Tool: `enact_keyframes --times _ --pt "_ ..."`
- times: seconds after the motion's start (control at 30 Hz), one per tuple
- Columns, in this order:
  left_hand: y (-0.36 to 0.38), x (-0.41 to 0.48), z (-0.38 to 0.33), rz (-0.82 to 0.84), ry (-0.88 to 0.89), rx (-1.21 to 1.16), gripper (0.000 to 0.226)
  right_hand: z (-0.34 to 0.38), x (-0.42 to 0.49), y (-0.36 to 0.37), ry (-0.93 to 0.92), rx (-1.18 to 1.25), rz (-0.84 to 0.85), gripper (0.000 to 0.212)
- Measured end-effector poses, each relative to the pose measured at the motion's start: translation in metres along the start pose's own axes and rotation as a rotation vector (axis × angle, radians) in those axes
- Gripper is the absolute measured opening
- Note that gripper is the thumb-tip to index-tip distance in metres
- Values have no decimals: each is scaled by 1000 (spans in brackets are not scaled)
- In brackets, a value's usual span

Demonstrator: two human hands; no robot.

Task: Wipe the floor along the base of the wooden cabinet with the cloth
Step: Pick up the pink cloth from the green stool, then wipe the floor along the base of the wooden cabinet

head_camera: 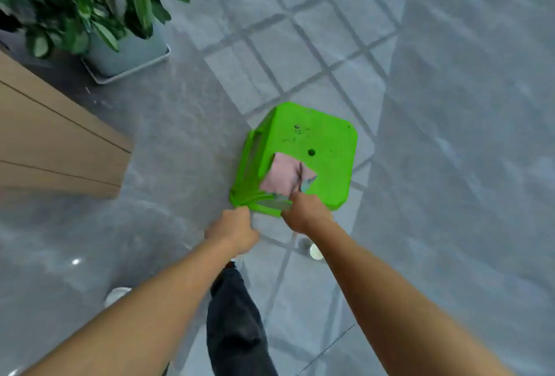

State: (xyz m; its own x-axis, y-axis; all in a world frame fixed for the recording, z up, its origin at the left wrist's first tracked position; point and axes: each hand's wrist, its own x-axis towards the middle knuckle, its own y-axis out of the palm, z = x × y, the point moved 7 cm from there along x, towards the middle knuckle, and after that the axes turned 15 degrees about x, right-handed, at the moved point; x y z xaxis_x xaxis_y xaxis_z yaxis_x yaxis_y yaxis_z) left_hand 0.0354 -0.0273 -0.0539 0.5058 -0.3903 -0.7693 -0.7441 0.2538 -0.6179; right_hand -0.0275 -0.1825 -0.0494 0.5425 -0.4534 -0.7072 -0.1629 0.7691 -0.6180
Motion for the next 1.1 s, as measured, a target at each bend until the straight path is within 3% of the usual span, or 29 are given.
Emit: enact_keyframes --times 0.13,0.23,0.33,0.4,0.47,0.53,0.63,0.73,0.83,1.0,1.1 --pt "-8 78 -37 -192 7 -124 32 -41 56 -9 36 231 -212 43" --pt "1 132 -55 -291 39 -222 46 -65 93 3 46 406 -339 41" --pt "22 170 -51 -269 48 -318 54 -73 115 22 44 555 -418 56" --pt "33 180 -46 -305 84 -423 29 -76 119 33 84 715 -495 64" --pt "48 182 -32 -248 66 -611 34 -77 119 47 117 931 -536 59" --pt "60 180 -7 -184 8 -795 42 -70 116 57 101 930 -559 52" --pt "76 172 34 -67 -46 -1008 39 -45 109 78 11 849 -513 41" --pt "94 174 76 4 -99 -1234 8 -5 108 118 -107 826 -410 37" --pt "119 185 127 101 -225 -1393 16 29 125 173 -152 730 -303 27" --pt "168 212 207 224 -367 -1599 27 62 172 269 -92 787 -83 29" --pt "201 232 248 295 -411 -1698 39 85 210 332 -127 737 175 32"
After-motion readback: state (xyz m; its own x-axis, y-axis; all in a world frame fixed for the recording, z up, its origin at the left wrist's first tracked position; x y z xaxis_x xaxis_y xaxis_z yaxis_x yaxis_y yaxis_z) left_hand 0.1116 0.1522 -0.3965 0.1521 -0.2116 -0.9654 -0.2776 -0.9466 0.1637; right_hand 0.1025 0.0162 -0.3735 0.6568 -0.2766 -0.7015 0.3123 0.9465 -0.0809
